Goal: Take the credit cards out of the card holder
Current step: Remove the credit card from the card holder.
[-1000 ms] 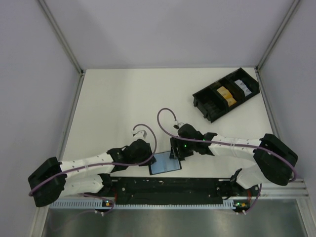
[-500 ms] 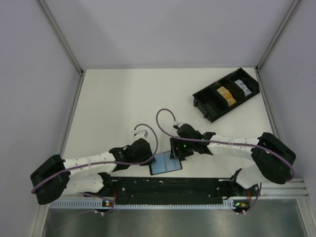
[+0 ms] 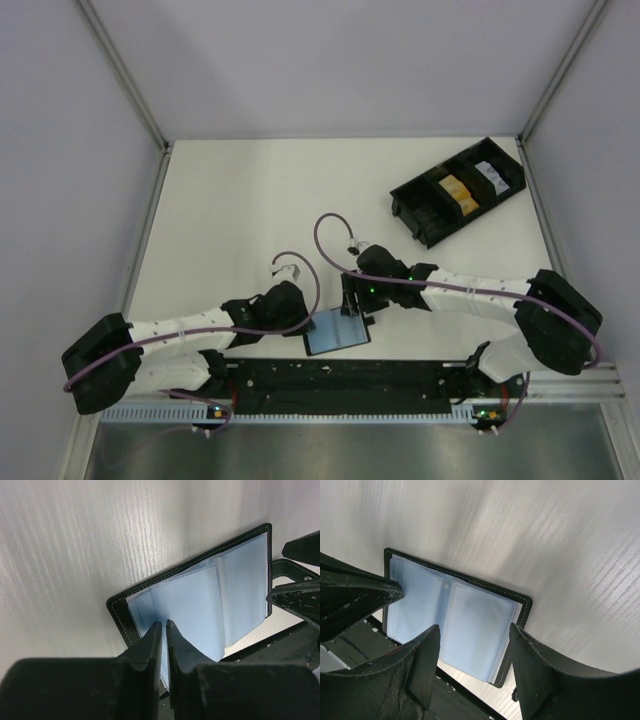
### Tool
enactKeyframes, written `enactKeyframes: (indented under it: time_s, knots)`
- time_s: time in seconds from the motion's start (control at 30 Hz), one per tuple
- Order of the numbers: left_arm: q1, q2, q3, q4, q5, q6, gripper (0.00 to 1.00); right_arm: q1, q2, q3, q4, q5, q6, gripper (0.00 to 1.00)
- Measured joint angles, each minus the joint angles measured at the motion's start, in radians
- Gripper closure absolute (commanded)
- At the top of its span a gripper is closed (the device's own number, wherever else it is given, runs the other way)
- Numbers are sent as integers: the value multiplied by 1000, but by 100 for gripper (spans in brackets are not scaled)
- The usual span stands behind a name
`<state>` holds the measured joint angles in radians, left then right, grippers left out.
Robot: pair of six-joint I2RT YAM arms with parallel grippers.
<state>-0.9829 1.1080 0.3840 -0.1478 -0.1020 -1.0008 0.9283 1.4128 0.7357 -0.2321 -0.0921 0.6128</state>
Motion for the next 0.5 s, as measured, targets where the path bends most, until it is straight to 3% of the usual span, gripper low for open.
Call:
enactKeyframes:
  time_s: [0.27, 0.5]
  knots:
    - [0, 0, -5, 7, 4, -2, 100, 0, 54, -1, 1, -8, 1, 43]
    - [0, 0, -10, 20, 8, -7, 100, 0, 56, -1, 14, -32, 6, 46]
